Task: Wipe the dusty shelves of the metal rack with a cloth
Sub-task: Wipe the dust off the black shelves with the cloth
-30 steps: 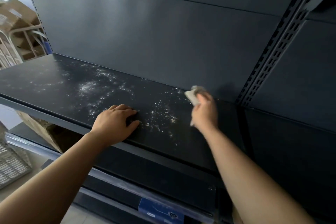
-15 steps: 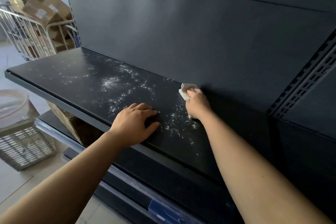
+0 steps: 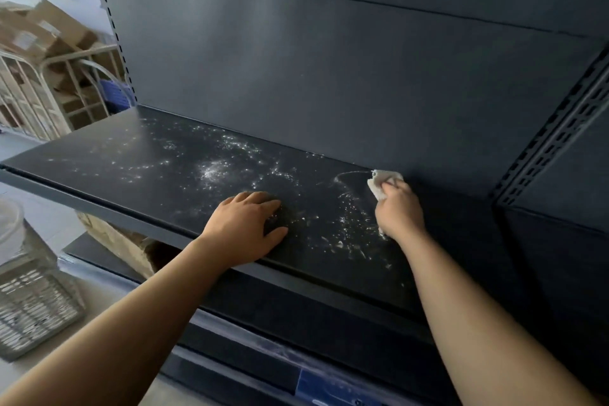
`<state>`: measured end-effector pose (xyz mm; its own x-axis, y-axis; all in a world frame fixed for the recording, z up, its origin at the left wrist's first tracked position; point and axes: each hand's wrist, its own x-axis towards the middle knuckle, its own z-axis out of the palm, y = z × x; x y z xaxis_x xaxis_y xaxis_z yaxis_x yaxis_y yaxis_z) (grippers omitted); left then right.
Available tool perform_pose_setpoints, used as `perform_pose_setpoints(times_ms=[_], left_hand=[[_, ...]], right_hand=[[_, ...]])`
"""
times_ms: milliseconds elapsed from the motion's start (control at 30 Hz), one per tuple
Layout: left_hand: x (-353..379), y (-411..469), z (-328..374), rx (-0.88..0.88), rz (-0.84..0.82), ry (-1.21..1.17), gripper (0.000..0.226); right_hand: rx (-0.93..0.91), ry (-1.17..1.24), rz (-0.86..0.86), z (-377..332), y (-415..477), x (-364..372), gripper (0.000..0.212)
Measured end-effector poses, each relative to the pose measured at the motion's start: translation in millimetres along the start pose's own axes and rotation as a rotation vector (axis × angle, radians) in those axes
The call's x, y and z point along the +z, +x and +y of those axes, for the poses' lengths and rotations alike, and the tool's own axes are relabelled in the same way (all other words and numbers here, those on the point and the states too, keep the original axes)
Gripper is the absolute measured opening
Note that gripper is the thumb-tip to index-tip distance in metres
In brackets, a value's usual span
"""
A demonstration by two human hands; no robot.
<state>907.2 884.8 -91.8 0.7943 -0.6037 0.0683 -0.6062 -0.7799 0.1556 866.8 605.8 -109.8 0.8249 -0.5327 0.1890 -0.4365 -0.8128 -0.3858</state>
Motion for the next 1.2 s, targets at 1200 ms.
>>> perform_pose_setpoints(times_ms=[1200], left_hand=[[-13,-12,-56,0.174,-0.114,-0.017,0.063]], right_hand=[[0.434,0.490,0.172,-53,-128,-36,0.048]])
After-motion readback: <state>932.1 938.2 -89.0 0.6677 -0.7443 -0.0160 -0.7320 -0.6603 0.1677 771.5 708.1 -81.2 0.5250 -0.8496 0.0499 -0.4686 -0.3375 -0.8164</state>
